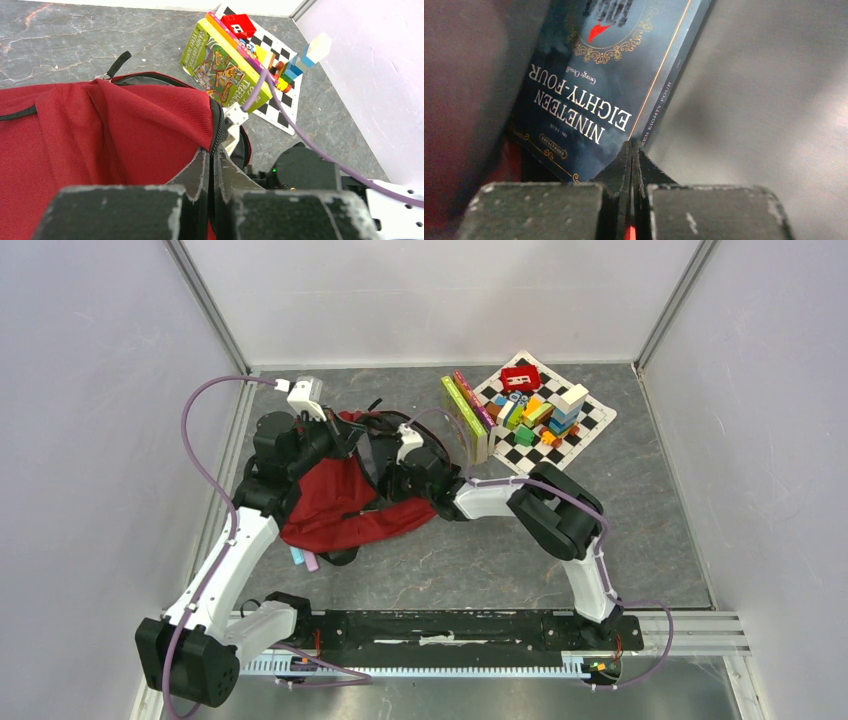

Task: Pack the student bag
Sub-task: Place the book in the student bag.

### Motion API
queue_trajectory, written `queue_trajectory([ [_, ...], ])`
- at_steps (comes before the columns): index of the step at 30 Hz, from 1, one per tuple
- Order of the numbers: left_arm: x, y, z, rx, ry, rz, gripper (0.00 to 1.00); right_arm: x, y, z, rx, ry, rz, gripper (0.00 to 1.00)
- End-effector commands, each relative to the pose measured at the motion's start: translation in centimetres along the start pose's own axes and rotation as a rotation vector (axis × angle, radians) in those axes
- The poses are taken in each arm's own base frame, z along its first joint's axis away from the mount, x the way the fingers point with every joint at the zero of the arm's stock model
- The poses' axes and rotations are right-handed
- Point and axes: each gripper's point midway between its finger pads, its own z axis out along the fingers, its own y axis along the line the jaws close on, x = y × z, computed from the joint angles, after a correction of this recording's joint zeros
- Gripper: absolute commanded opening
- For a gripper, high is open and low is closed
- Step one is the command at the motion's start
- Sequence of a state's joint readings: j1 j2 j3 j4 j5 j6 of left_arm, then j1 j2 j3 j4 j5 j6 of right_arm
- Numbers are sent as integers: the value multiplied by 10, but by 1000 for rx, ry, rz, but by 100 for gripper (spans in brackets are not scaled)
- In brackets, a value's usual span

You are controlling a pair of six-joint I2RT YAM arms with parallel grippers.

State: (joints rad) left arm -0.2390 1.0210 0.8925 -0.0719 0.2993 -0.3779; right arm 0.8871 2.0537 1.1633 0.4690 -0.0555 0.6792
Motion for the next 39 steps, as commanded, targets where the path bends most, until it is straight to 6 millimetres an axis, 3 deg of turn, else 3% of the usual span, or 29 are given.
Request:
queue_trajectory([
  [1,-20,-18,0,66,-57,21,2,6,42,24,-128,16,19,0],
  [5,-25,-19,0,72,-77,29,2,10,46,26,-133,17,17,0],
  [10,-25,-18,1,69,-76,30,2,-4,44,17,-99,-16,-42,3],
  [13,-20,-15,0,50,-58,28,2,-19,41,-1,-57,-43,-119,13],
  [17,-24,-12,-4,32,-81,42,2,-44,47,-43,-32,-60,-275,30],
  [20,-26,-14,-7,35,-96,47,2,-53,25,-79,73,-56,-379,41],
  [25,-28,-14,-8,30,-104,50,2,-74,-7,-137,252,-33,-520,50],
  [30,-29,-14,-10,22,-109,57,2,-112,-38,-181,369,9,-551,51],
  [35,-29,-12,-10,14,-110,61,2,-153,-69,-203,490,31,-581,51],
  [39,-29,-15,-10,25,-105,57,2,-176,-86,-201,546,45,-611,53],
])
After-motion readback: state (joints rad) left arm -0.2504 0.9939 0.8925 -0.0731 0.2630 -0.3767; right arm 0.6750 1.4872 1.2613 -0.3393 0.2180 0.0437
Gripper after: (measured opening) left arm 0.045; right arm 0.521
